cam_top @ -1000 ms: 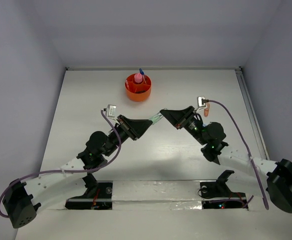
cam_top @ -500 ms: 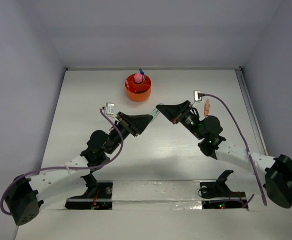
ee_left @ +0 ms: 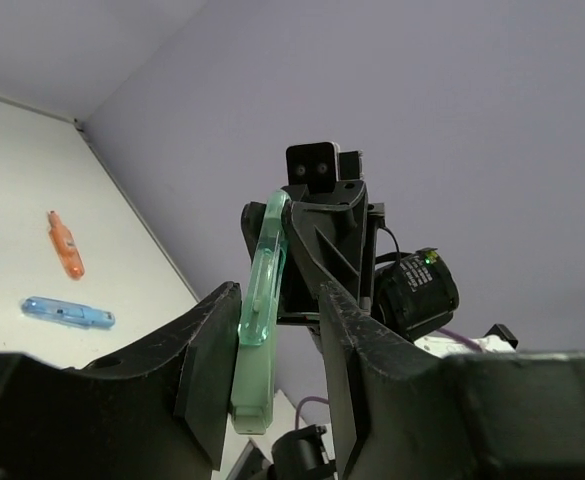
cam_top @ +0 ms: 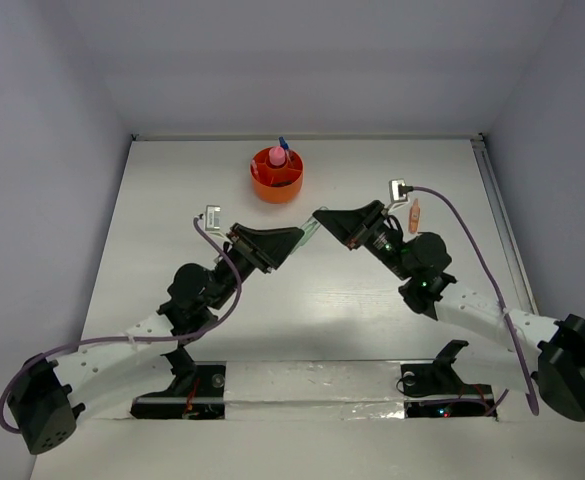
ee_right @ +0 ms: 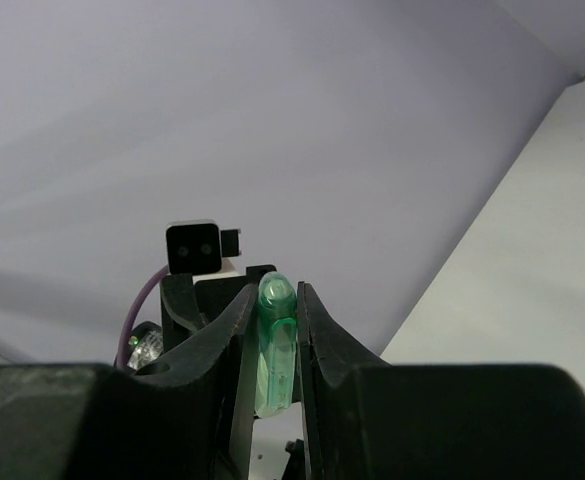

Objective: Sort the stationery into containers
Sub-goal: Close the pen cap on the pen.

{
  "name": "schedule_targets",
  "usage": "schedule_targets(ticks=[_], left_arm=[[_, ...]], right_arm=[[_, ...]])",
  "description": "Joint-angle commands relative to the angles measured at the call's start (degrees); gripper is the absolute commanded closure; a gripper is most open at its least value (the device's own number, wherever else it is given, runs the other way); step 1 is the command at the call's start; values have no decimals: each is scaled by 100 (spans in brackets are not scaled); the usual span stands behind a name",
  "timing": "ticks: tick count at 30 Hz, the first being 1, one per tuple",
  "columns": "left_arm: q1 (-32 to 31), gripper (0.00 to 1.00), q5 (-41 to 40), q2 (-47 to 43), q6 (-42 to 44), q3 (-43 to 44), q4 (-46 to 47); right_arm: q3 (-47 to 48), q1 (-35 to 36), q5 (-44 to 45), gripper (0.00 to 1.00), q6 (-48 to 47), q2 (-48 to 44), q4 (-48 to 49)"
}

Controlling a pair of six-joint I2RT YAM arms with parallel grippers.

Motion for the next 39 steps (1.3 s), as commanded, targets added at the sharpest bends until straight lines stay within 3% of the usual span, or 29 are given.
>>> schedule_targets(ticks=[1, 11, 19, 32, 39], left_arm=[[-1, 67, 97, -277, -256, 17, 913], [-1, 62, 228, -181, -423, -107, 571], [-1, 45, 211, -313, -204, -116, -105], [51, 43, 35, -400, -291, -537, -256], [104, 47, 210, -261, -458, -792, 693]], right_arm=[[91, 48, 97, 100, -356, 36, -307], [65, 48, 255, 100, -566, -271, -534], [65, 48, 299, 100, -760, -455, -745], [188, -128, 96, 100, -584, -526, -640], [188, -181, 185, 100, -558, -570, -561]])
